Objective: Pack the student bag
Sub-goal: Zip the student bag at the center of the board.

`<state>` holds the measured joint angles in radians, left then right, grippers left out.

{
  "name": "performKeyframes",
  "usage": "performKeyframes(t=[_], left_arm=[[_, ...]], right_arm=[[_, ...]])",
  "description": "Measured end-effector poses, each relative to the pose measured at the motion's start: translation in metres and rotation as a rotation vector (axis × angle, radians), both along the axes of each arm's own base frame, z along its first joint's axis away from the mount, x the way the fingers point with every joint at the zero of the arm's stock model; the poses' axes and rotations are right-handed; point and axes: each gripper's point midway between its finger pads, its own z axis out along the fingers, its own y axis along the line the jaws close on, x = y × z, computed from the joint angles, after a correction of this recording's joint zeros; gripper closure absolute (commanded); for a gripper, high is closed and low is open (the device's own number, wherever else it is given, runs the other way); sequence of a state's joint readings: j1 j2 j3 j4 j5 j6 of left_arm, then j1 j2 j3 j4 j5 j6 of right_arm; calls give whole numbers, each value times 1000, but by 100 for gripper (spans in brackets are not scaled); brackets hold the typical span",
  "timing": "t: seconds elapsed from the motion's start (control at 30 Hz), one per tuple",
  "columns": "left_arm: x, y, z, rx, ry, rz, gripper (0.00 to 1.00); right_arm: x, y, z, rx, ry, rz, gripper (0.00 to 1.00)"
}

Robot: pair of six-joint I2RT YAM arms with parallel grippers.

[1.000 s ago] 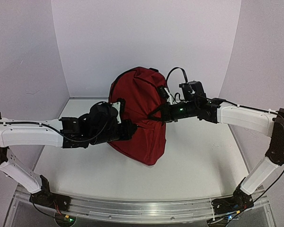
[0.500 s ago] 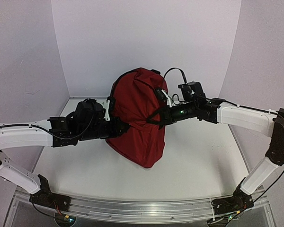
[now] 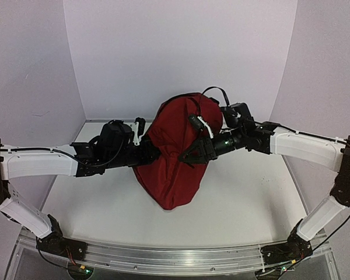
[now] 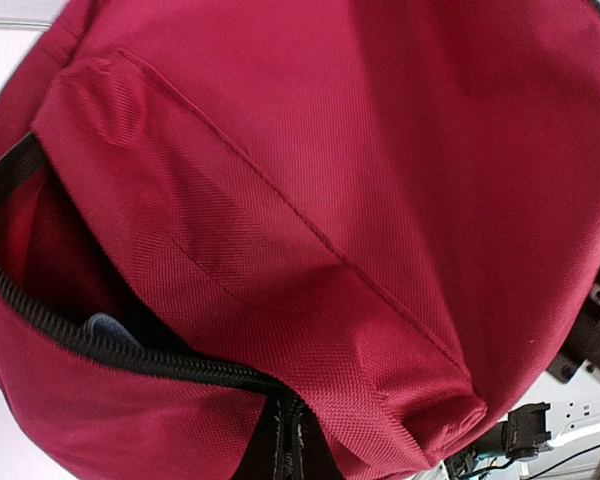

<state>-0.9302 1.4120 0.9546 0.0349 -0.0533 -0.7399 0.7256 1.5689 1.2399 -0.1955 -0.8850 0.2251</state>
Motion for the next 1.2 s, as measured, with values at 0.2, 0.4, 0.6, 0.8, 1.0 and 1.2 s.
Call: performKeyframes(t=[0.2, 0.4, 0.6, 0.8, 1.0, 1.2], left_arm=[[-1, -2, 3, -11, -7, -10, 100], [-1, -3, 4, -10, -14, -18, 100], [6, 0, 5, 40, -10, -24, 100], [13, -36, -5, 103, 10, -173, 100], [-3, -54, -35, 158, 74, -317, 100], [-10, -62, -29, 143, 90, -381, 100]], right_arm=[[16, -5, -22, -90, -66, -64, 67], [23, -11, -40, -170, -94, -99, 100], [17, -16, -52, -208, -90, -85, 61], [-16, -48, -86, -347, -126, 83, 43], [-49, -81, -77, -404, -190, 186, 41], [-36, -90, -43, -387, -361, 95, 41]])
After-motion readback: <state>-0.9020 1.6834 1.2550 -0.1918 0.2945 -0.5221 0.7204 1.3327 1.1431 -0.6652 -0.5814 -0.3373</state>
